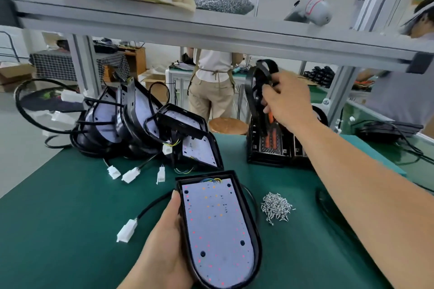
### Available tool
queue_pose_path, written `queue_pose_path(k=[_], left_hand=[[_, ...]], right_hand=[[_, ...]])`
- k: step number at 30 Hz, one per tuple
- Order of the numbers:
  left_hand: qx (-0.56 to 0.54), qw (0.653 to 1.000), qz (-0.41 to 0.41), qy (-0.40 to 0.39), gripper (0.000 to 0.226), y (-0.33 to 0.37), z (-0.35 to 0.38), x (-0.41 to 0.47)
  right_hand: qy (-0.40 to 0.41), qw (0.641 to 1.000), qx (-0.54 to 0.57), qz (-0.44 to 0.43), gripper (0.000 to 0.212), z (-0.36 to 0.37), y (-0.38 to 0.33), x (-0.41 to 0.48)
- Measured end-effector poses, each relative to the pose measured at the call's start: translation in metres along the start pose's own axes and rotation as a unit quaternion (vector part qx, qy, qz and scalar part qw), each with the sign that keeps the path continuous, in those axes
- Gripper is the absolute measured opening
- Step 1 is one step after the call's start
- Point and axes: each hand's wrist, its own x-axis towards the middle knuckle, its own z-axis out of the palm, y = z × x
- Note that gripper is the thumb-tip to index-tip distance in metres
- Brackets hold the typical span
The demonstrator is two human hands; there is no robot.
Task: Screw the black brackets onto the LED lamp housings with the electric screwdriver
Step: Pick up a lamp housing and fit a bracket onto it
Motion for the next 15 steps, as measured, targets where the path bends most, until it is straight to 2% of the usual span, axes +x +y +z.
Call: queue_pose_path(k=[1, 3, 4, 6, 9, 11, 15], left_hand=[[0.011, 0.998, -0.004, 0.055, 0.073, 0.002, 0.001, -0.001], [0.02, 0.999, -0.007, 0.044, 0.071, 0.004, 0.009, -0.003], [0.022, 1.0, -0.014, 0.013, 0.071, 0.002, 0.008, -0.006], [0.005, 1.0, -0.021, -0.011, 0.072, 0.002, 0.003, -0.003], [0.024, 0.999, -0.027, -0.023, 0.078, 0.002, 0.004, -0.003], [0.03, 0.999, -0.035, -0.014, 0.082, 0.001, 0.002, -0.002], [0.052, 0.998, -0.021, -0.004, 0.082, 0.0, 0.003, -0.002]], right_hand=[[-0.018, 0.998, 0.022, -0.049, 0.012, -0.009, -0.013, -0.016], [-0.057, 0.984, 0.02, -0.167, 0.022, -0.025, -0.035, -0.053], [-0.087, 0.969, 0.004, -0.232, 0.023, -0.03, -0.042, -0.073], [-0.164, 0.916, -0.071, -0.36, 0.024, -0.034, -0.049, -0.114], [-0.248, 0.8, -0.219, -0.501, 0.027, -0.031, -0.043, -0.162], [-0.278, 0.76, -0.268, -0.523, 0.023, -0.029, -0.034, -0.182], [-0.289, 0.762, -0.278, -0.508, 0.025, -0.027, -0.024, -0.203]])
